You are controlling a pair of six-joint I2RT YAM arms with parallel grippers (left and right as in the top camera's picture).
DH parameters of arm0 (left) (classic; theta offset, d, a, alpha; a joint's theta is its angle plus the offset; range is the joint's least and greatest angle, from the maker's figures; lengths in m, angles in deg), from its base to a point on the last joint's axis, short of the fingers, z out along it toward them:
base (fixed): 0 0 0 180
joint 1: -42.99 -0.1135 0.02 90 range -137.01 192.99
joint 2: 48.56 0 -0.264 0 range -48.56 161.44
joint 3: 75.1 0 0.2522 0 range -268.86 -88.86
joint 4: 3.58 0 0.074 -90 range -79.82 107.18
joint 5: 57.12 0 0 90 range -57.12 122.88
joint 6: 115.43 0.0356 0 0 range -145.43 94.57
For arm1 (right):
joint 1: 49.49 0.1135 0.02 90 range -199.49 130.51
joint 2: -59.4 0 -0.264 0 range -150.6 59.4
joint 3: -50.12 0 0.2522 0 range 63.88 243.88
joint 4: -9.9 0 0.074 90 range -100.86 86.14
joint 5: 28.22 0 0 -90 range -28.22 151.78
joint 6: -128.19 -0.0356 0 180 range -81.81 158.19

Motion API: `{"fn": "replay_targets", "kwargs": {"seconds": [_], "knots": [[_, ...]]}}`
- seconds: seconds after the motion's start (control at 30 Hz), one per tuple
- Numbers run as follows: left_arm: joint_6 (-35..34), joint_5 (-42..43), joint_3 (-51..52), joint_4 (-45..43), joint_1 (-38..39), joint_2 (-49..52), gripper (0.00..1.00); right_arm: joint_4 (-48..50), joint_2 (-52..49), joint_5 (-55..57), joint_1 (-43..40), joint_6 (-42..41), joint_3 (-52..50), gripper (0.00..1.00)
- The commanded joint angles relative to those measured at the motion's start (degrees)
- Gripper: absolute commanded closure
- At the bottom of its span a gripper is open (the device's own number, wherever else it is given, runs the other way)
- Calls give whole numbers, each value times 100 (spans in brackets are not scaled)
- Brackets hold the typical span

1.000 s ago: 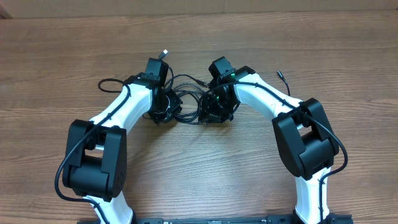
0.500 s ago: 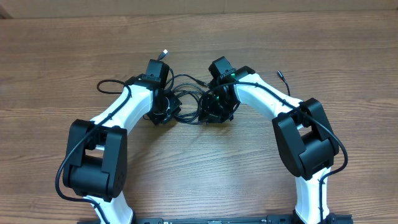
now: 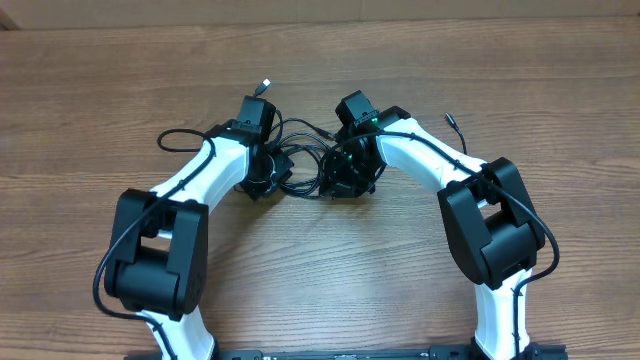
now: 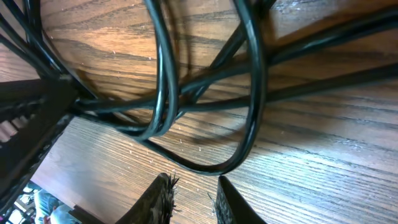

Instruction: Untangle cables

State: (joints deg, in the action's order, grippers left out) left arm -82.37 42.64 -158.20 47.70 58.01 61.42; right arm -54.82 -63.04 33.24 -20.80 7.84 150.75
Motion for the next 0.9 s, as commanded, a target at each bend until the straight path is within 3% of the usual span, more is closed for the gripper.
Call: {"fn": "replay_targets", "kwargs": {"seconds": [0.0, 0.1, 0.3, 0.5, 0.87], "knots": [[-52, 227, 72, -131, 31, 297, 91, 31, -48, -44, 17, 42, -57, 78], [-52, 256, 39, -160, -39, 273, 96, 33, -48, -39, 17, 42, -57, 78], [63, 525, -190, 223, -278, 271, 96, 31, -48, 55, 17, 42, -57, 77], [216, 1294, -240, 273, -518, 271, 95, 33, -48, 35, 125, -4, -57, 61], [216, 1582, -240, 299, -599, 273, 96, 334, -48, 610, 422, -1510, -68, 61]]}}
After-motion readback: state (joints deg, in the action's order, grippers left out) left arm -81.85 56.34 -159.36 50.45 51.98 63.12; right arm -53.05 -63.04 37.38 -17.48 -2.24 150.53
